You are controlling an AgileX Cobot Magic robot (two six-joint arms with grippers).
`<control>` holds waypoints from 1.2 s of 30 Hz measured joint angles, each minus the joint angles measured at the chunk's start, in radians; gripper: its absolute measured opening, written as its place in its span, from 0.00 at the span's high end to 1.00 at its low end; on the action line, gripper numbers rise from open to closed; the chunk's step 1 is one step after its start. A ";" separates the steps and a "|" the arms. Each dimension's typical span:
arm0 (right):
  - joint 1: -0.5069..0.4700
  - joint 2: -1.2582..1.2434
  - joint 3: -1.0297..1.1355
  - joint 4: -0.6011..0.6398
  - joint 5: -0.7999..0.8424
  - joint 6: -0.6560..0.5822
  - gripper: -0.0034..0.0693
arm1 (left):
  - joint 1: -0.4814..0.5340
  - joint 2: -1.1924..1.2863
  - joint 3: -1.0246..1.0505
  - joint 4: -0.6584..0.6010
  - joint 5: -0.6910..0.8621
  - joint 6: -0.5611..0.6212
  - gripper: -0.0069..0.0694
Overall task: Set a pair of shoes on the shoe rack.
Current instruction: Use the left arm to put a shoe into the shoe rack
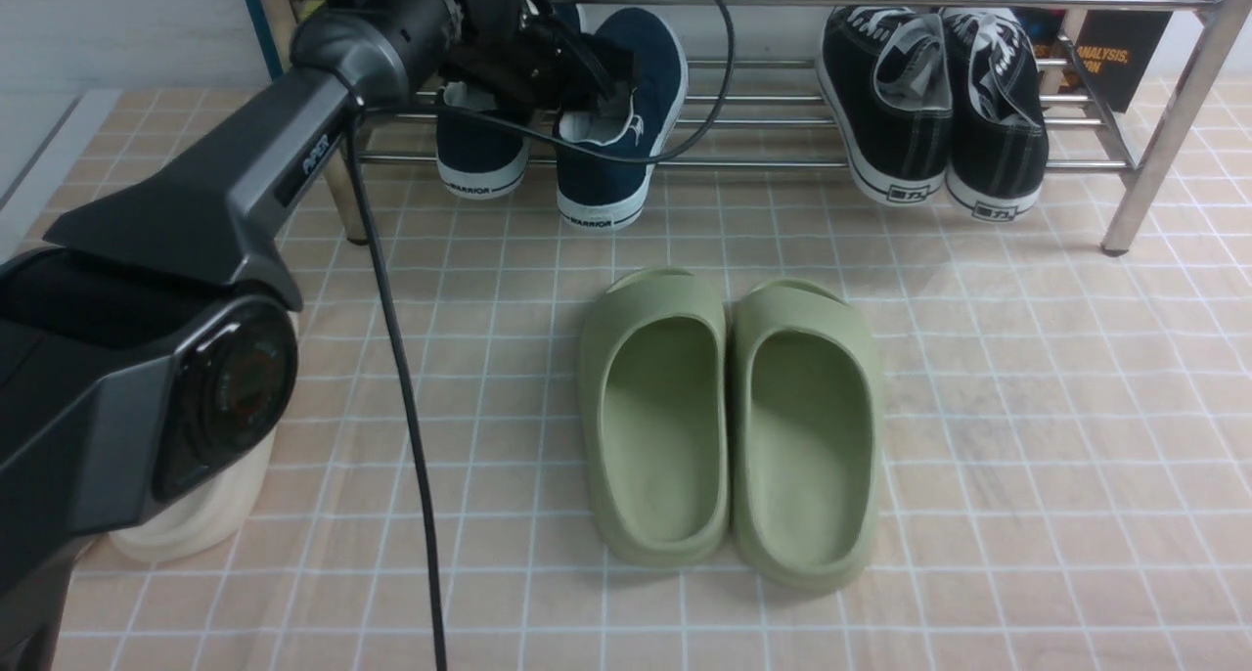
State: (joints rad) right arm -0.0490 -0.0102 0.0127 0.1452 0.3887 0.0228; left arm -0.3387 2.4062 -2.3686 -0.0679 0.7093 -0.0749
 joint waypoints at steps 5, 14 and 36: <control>0.000 0.000 0.000 0.000 0.000 0.000 0.63 | -0.001 -0.045 0.000 -0.007 0.115 0.011 0.43; 0.000 0.000 0.000 0.000 0.000 0.000 0.63 | -0.001 -0.202 -0.006 -0.043 0.507 0.112 0.60; 0.000 0.000 0.000 -0.001 0.000 0.000 0.63 | -0.115 -0.106 0.195 0.151 0.198 -0.064 0.91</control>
State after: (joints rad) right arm -0.0490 -0.0102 0.0127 0.1443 0.3887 0.0228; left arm -0.4541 2.3006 -2.1740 0.0833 0.9077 -0.1386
